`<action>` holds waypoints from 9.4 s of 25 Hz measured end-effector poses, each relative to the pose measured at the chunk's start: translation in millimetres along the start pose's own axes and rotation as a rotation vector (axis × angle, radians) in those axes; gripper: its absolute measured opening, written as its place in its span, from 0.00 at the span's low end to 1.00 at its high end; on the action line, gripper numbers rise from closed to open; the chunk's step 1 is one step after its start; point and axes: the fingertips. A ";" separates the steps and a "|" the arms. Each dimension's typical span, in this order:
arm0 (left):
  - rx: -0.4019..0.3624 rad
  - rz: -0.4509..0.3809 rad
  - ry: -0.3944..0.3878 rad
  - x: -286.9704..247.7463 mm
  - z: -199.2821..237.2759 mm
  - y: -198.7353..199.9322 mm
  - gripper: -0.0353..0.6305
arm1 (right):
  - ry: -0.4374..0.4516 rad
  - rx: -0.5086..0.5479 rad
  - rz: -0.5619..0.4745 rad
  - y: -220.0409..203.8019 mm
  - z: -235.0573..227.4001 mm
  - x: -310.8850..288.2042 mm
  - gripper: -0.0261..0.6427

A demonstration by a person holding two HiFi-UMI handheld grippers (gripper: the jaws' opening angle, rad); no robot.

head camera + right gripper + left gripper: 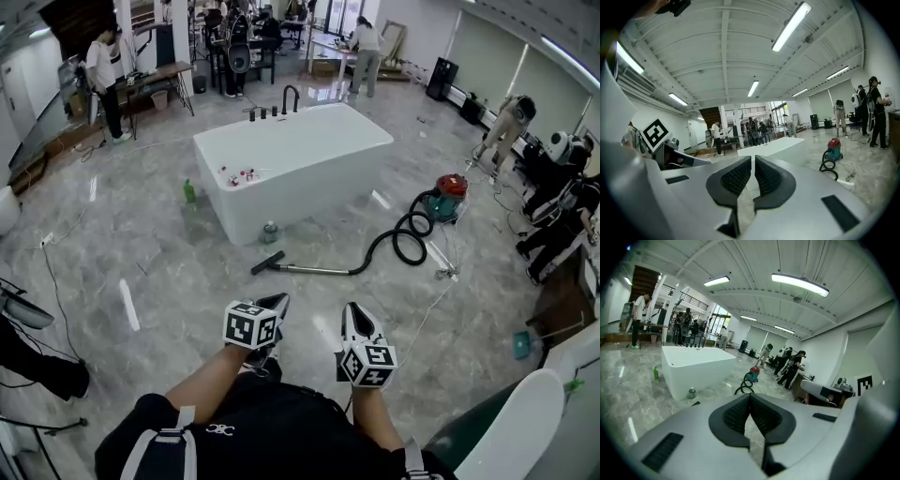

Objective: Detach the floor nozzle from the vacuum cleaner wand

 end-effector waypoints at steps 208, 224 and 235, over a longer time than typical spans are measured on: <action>0.870 0.175 0.297 -770.5 432.9 -176.8 0.23 | 1.597 0.079 1.171 -608.9 -317.7 -636.7 0.26; 1.180 0.006 0.602 -690.3 555.3 -186.4 0.22 | 1.432 0.281 1.337 -652.6 -414.9 -614.4 0.26; 0.963 0.144 0.517 -725.8 528.9 -184.6 0.23 | 1.375 0.354 1.291 -656.8 -415.7 -622.8 0.26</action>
Point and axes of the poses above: the fingertips, and each gripper's own axes: x backward along the fingers, z to its left, y out of its top, and after that the axes turned 13 degrees about y, right-handed
